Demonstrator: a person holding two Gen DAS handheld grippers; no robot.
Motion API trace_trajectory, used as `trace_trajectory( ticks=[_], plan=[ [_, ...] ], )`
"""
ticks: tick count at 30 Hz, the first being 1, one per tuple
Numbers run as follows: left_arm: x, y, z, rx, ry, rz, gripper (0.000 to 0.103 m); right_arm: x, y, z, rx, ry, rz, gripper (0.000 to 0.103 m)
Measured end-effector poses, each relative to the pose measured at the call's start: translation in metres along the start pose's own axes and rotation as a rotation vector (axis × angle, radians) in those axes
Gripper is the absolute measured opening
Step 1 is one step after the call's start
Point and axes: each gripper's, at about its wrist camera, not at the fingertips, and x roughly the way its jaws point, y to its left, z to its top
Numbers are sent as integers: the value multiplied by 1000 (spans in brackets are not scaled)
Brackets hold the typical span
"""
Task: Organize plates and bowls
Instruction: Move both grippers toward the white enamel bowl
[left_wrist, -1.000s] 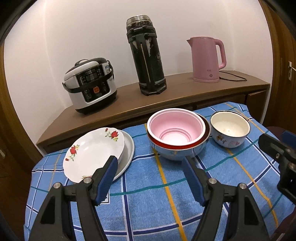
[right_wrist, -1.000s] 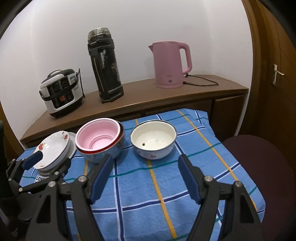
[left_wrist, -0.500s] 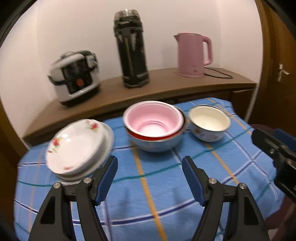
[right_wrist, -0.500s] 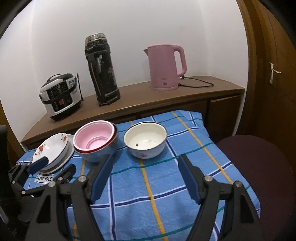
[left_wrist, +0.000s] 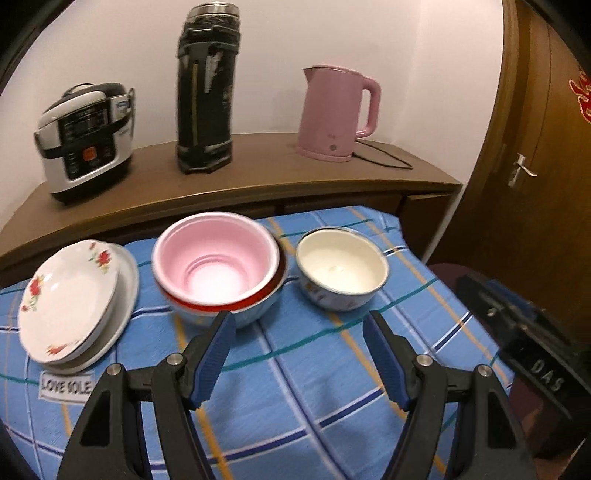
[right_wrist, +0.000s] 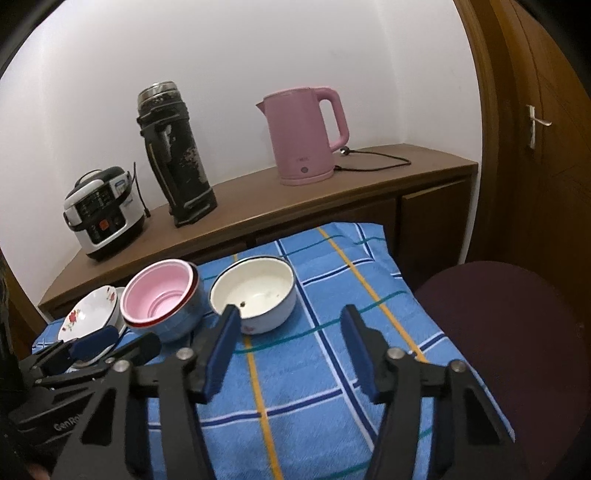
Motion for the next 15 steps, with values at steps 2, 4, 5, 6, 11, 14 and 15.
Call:
trace_trajectory(
  ticks=[2,4,5,6,11,14,15],
  plan=[
    [6,-4,4,-9,18,-31,51,6,-4,4,20,7,26,46],
    [17,-8,9,-48,54,-80,50,15,-9,9,44,23,54,38],
    [22,-8,11,-76,68,-95,50,18,-10,11,52,27,61,38],
    [28,-9,13,-104,82,-105,49,23,-13,14,67,28,73,38],
    [53,-10,18,-213,155,-112,29,42,-21,20,101,46,95,39],
    [67,-9,20,-271,164,-94,22,54,-26,22,123,65,106,39],
    [69,-8,21,-285,167,-100,22,58,-27,24,122,67,102,39]
  ],
)
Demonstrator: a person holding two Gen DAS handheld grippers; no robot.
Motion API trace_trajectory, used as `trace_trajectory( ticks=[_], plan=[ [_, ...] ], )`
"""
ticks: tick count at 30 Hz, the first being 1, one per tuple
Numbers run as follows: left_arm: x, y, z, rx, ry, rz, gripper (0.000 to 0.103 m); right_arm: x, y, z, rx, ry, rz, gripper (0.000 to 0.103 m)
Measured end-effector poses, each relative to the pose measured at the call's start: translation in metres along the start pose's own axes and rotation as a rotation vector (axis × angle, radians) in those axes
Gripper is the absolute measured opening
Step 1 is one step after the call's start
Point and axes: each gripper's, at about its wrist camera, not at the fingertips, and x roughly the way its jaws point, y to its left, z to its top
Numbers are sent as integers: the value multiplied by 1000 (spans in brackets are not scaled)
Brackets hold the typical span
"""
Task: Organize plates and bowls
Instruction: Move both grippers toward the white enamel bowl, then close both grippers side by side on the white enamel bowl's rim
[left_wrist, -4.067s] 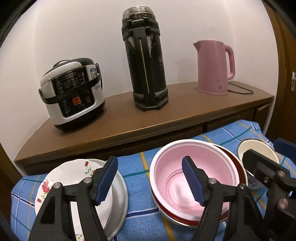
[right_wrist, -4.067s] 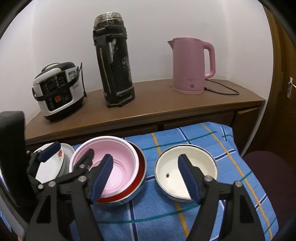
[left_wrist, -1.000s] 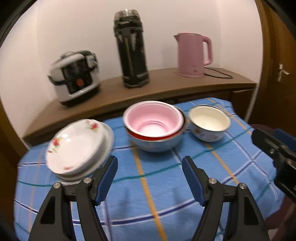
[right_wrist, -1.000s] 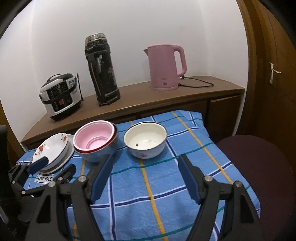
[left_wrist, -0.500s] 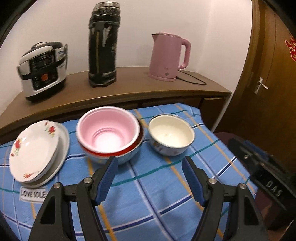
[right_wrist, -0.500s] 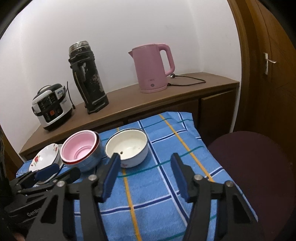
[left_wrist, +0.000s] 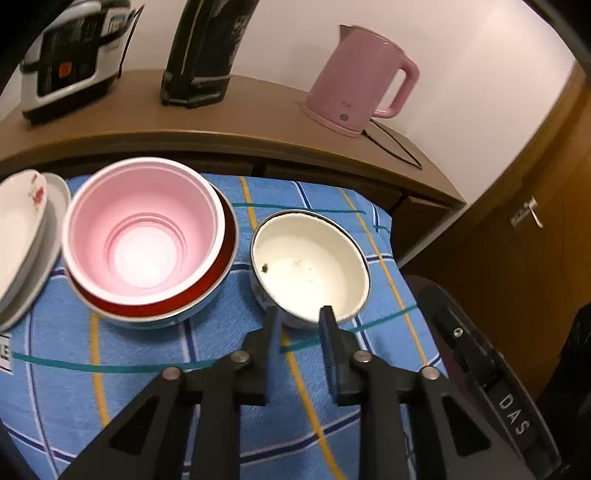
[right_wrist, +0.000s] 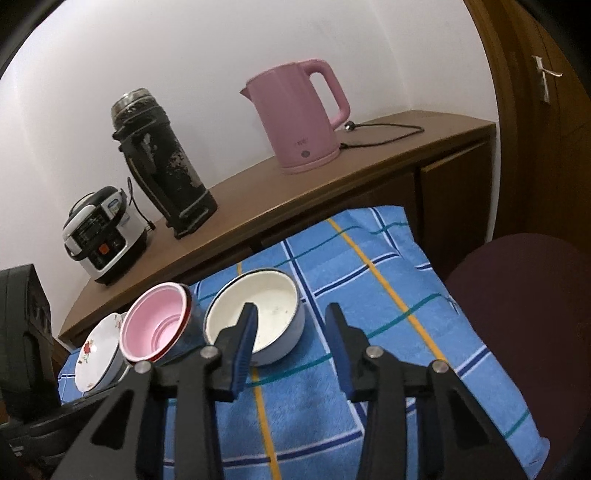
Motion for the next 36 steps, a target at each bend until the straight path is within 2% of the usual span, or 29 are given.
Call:
trace_trajectory(
  ticks=[3,5,15,21,25,29,36],
  plan=[
    [9,0,5,-35,3,-4,21,12,-2,5,1,20,8,39],
    [13,0,9,-36,-11,8,14,19,-4,6,12,36,21,39],
    [42,6,23,-91,33,-8,8,53,-11,11,33,86,31,36],
    [52,8,28,-111,40,-1,8,72,-9,12,32,124,42,22],
    [54,6,29,-89,30,16,7,84,-11,9,48,156,36,16],
    [54,0,30,-40,18,55,6,90,-15,4,73,172,40,15],
    [47,-5,27,-10,28,30,5,81,-13,3,79,178,48,8]
  ],
)
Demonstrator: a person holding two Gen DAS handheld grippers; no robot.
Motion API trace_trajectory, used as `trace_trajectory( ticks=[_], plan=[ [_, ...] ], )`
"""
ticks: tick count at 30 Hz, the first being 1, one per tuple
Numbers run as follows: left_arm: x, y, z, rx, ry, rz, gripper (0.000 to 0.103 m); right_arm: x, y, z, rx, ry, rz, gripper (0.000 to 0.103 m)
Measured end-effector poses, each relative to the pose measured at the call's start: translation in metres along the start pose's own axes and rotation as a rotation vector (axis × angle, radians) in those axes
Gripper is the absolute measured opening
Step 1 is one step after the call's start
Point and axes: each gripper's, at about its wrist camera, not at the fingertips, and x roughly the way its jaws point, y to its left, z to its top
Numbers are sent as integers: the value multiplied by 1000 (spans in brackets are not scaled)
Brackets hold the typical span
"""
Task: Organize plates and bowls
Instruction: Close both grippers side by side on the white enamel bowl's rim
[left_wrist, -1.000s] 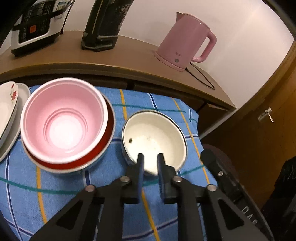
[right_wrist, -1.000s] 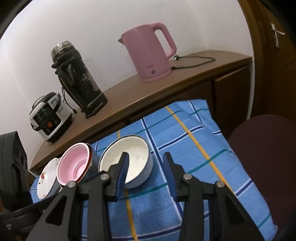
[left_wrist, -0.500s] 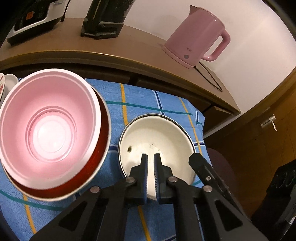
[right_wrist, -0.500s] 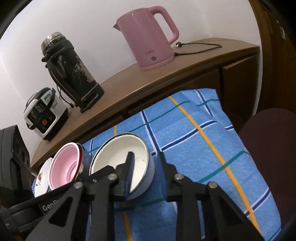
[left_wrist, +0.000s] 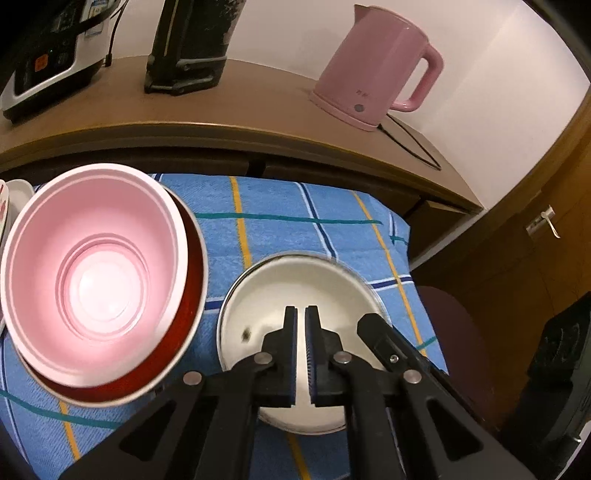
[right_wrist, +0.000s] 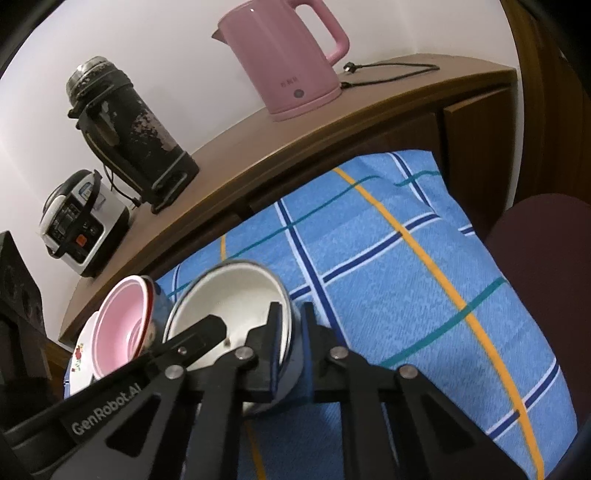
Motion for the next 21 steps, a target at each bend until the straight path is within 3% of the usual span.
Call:
trace_trajectory(
  ticks=[21],
  plan=[
    [-12,10,-18,40,21,-18,5,-30,3,-21,3,-10,-7,7]
  ],
)
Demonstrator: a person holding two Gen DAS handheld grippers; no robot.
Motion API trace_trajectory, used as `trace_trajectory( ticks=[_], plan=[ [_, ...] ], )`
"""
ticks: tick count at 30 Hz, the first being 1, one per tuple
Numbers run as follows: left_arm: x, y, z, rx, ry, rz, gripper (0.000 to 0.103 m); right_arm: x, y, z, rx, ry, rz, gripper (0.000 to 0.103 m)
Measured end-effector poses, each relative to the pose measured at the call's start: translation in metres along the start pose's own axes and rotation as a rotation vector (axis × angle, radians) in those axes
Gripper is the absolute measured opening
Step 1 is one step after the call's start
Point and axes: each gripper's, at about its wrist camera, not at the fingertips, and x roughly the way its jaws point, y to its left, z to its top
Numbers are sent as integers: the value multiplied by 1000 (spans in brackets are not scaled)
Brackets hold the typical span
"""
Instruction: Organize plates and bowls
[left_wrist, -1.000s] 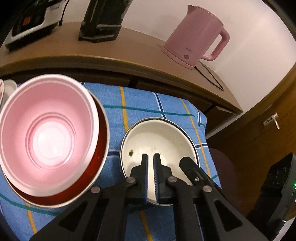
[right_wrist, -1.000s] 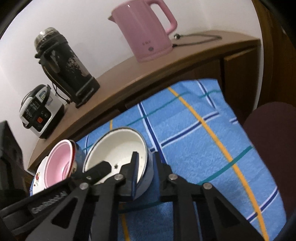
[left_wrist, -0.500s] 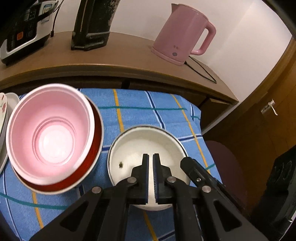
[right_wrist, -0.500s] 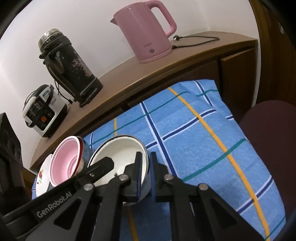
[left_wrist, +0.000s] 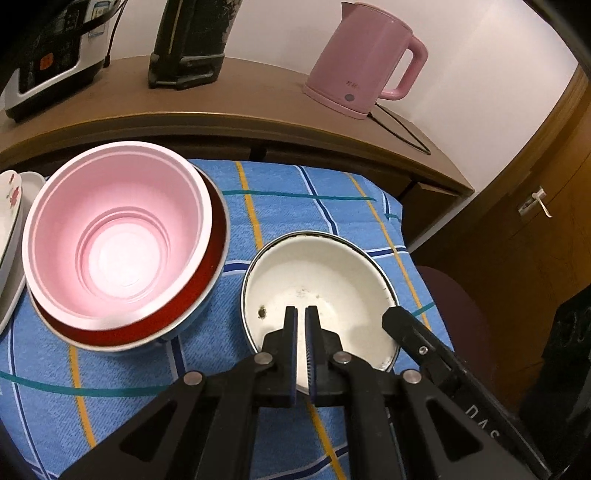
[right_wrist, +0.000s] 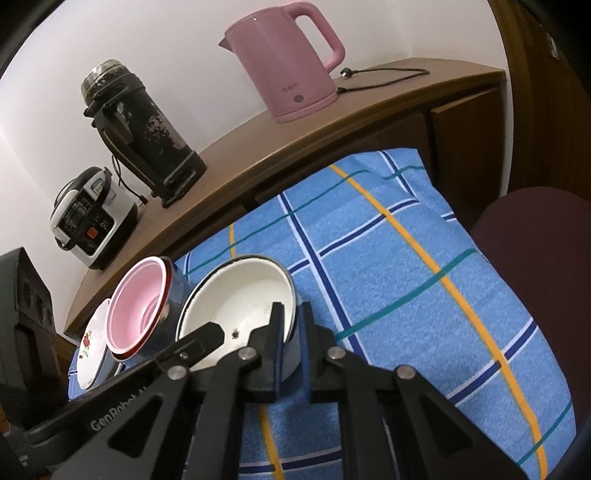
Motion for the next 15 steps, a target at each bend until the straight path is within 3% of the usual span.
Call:
trace_trajectory(
  ticks=[15],
  plan=[
    [9,-8,0,44,-2,-1,1,12,0,4,-7,31,11,10]
  ],
)
